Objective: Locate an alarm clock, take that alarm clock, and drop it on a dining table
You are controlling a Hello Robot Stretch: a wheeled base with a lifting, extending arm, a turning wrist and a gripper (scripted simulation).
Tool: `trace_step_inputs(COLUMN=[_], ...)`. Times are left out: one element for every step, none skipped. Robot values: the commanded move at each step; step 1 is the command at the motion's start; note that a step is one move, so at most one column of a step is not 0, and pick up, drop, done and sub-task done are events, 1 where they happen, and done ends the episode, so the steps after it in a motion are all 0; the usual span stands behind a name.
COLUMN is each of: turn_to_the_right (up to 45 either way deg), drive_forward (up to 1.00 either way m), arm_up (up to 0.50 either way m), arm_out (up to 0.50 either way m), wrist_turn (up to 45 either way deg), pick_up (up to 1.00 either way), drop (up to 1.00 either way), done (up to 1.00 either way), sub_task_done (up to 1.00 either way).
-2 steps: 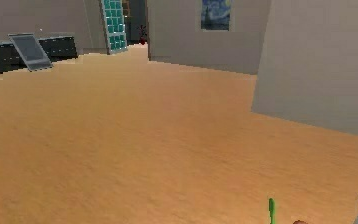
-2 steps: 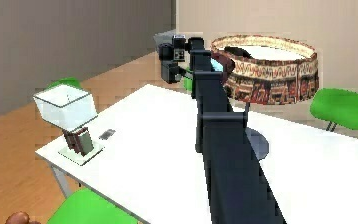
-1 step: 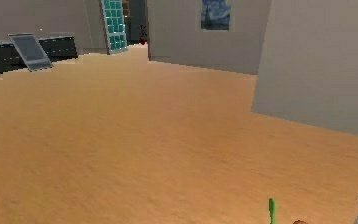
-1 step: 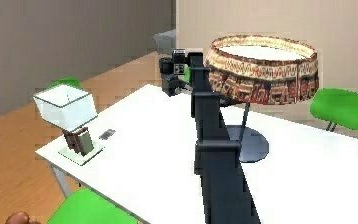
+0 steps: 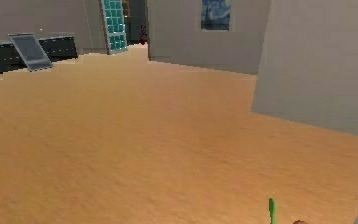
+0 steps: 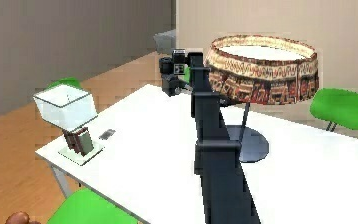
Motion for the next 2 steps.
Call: trace_step_inputs(turn_to_the_right=[0.0, 0.0], drive_forward=[0.0, 0.0], arm_up=[0.0, 0.04], arm_out=[0.0, 0.0], wrist_turn=[0.0, 0.0], pick_up=[0.0, 0.0], drop=[1.0, 0.0], done=[0.0, 0.0], sub_task_done=[0.0, 0.0])
